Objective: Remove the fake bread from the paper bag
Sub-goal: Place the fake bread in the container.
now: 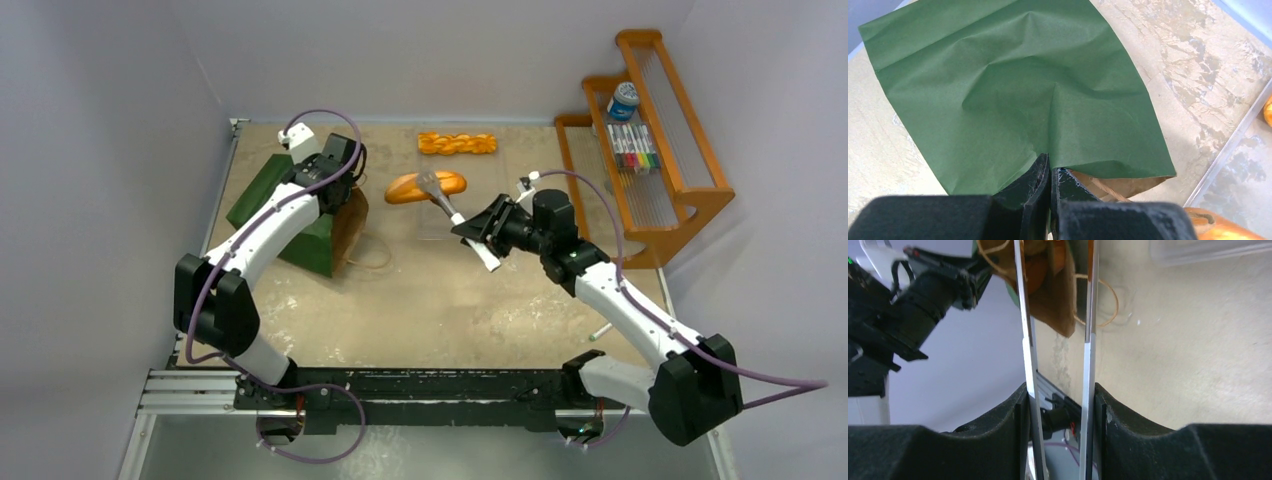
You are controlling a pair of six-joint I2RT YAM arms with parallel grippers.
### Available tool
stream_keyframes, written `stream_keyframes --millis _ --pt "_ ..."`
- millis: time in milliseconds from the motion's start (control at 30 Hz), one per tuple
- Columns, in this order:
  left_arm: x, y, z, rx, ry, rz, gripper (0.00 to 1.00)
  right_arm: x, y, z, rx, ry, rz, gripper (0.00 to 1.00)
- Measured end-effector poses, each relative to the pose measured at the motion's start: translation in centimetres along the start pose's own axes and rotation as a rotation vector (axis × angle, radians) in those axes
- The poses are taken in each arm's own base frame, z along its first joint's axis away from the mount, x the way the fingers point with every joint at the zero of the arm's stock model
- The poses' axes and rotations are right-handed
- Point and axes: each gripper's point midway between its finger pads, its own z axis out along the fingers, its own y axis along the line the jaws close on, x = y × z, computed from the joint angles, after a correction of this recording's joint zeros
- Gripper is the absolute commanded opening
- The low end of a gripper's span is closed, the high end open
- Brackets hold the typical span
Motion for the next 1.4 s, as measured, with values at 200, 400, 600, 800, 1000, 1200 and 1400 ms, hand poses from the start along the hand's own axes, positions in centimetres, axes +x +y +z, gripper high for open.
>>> stream_keyframes --millis 200,400,600,800,1000,1200,1400 --pt "-0.1 0.4 0.6 0.004 0.01 0.011 0.0 -3.6 -1.4 -0.2 0.022 -0.091 0.047 0.0" --pt "-0.1 0.2 0.8 0.025 0.019 0.034 0.0 -6.1 -4.0 1.7 0.06 -0.126 0.101 0.0" --pt "0.4 -0.1 0.9 0.049 0.035 0.048 0.0 -7.6 -7.4 3.7 0.115 -0.133 0.158 0.0" --pt "0.6 0.1 0.7 0.065 0.043 0.056 0.0 -10.0 -7.9 5.1 0.104 -0.167 0.168 0.0" --pt "0.6 0.8 0.2 0.072 0.041 0.053 0.0 -11.5 -8.5 5.6 0.09 -0.193 0.189 0.0" --pt "0.6 0.9 0.0 0.075 0.044 0.053 0.0 -12.8 -8.8 5.6 0.056 -0.207 0.219 0.0" --pt "0.7 0.9 0.0 0.077 0.047 0.053 0.0 -13.8 -9.6 6.8 0.041 -0.182 0.242 0.0"
